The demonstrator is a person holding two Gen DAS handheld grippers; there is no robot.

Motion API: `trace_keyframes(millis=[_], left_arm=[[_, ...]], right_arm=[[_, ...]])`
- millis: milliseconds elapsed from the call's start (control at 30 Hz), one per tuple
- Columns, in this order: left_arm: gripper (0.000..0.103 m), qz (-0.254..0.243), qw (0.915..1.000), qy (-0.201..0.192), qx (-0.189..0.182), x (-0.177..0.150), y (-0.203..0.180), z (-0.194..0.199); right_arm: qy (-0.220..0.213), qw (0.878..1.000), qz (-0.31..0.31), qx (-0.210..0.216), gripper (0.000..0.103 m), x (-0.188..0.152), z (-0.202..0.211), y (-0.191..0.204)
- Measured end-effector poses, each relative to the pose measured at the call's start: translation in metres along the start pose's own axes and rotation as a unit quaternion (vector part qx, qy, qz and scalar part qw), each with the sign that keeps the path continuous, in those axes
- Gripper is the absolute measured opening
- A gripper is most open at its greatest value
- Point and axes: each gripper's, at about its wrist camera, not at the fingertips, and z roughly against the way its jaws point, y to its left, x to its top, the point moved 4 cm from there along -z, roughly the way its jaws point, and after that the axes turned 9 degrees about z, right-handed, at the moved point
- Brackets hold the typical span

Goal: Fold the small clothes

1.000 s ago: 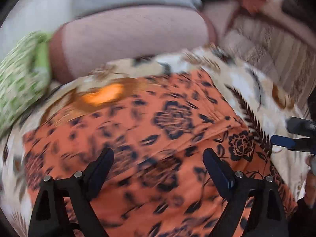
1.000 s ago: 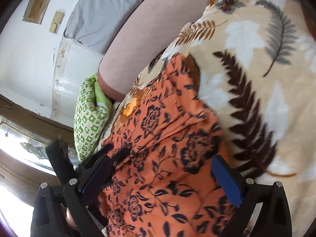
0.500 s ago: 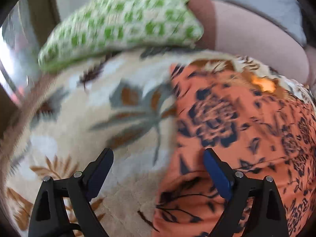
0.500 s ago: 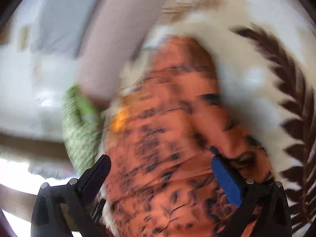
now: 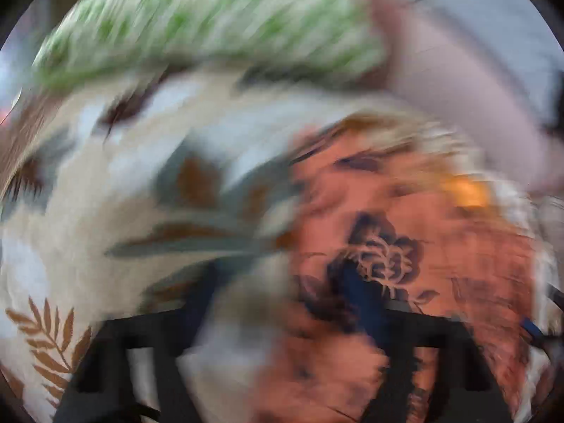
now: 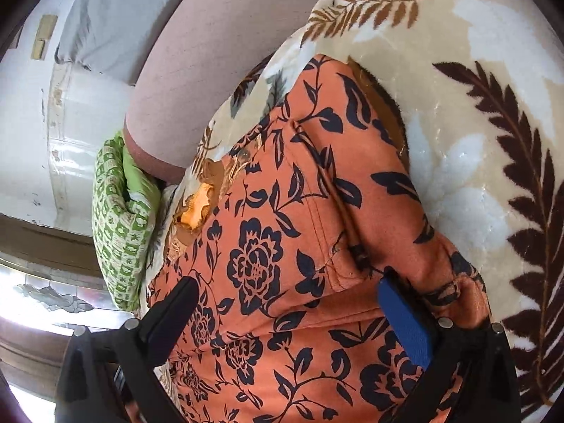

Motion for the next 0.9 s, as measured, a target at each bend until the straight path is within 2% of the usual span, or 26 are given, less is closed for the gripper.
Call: trace_keyframes(millis=[33, 100, 167, 233, 300, 333, 367, 400, 433, 467, 500, 533, 600, 667, 733, 767, 800, 833, 900], left_arm=[[0.059, 0.020, 0.9997, -0.008, -0.009, 0.003, 0.003, 0.005], [0.059, 0.029, 0.9990, -0.029, 0.018, 0.005, 0.000, 0.024], [0.062, 0.053, 0.9966, -0.063, -0.008, 0.010, 0.000, 0.048], [0.078, 0.034, 0.9957, -0.080, -0.030, 0.019, -0.012, 0.060], [0.078, -0.003, 0.9963, -0.082, -0.025, 0.029, -0.026, 0.048], [0.078, -0.022, 0.9977, -0.064, 0.000, 0.033, -0.031, 0.031], [0.078, -0.042, 0.9969, -0.032, 0.058, 0.034, -0.028, 0.004], [0.079, -0.050, 0.9937, -0.008, 0.099, 0.034, -0.020, -0.016], [0.081, -0.034, 0.9951, -0.021, 0.091, 0.036, -0.013, -0.018], [0.081, -0.027, 0.9932, -0.038, 0.106, 0.038, -0.009, -0.010], [0.079, -0.027, 0.9900, -0.053, 0.128, 0.039, -0.007, -0.001], [0.078, -0.023, 0.9891, -0.079, 0.122, 0.041, -0.006, 0.012], [0.079, -0.016, 0.9922, -0.110, 0.058, 0.043, -0.010, 0.033], [0.081, -0.024, 0.9940, -0.104, 0.021, 0.042, -0.021, 0.035], [0.082, -0.055, 0.9957, -0.071, -0.020, 0.034, -0.037, 0.021], [0.081, -0.072, 0.9961, -0.050, -0.012, 0.029, -0.041, 0.008], [0.084, -0.082, 0.9959, -0.025, 0.028, 0.023, -0.038, -0.011], [0.086, -0.074, 0.9962, -0.036, 0.028, 0.021, -0.032, -0.015], [0.086, -0.068, 0.9950, -0.051, 0.052, 0.021, -0.032, 0.000]], right_arm=[[0.002, 1.000, 0.000, 0.004, 0.102, 0.000, 0.001, -0.001], [0.013, 1.000, 0.005, 0.000, 0.102, -0.001, 0.002, 0.001], [0.024, 1.000, 0.018, -0.008, 0.102, -0.001, 0.007, 0.004], [0.014, 0.999, 0.042, -0.020, 0.102, 0.002, 0.016, 0.013], [-0.005, 0.998, 0.067, -0.010, 0.102, 0.007, 0.025, 0.028], [-0.010, 0.997, 0.075, 0.004, 0.102, 0.011, 0.025, 0.036], [-0.012, 0.996, 0.085, 0.023, 0.102, 0.015, 0.023, 0.044], [-0.010, 0.995, 0.092, 0.040, 0.102, 0.019, 0.018, 0.050], [-0.005, 0.994, 0.094, 0.051, 0.102, 0.022, 0.009, 0.051], [0.012, 0.995, 0.088, 0.047, 0.102, 0.024, -0.004, 0.045], [0.036, 0.997, 0.068, 0.008, 0.102, 0.023, -0.018, 0.031], [0.046, 0.997, 0.055, -0.009, 0.102, 0.022, -0.025, 0.024], [0.030, 0.996, 0.083, 0.009, 0.102, 0.023, -0.020, 0.033], [0.005, 0.994, 0.105, 0.036, 0.102, 0.027, -0.011, 0.046], [0.002, 0.992, 0.113, 0.053, 0.102, 0.033, -0.017, 0.052], [0.007, 0.992, 0.112, 0.051, 0.102, 0.035, -0.024, 0.050], [0.026, 0.993, 0.109, 0.038, 0.103, 0.036, -0.037, 0.042], [0.044, 0.994, 0.097, 0.019, 0.102, 0.037, -0.048, 0.032], [0.030, 0.996, 0.078, 0.041, 0.102, 0.039, -0.035, 0.033]])
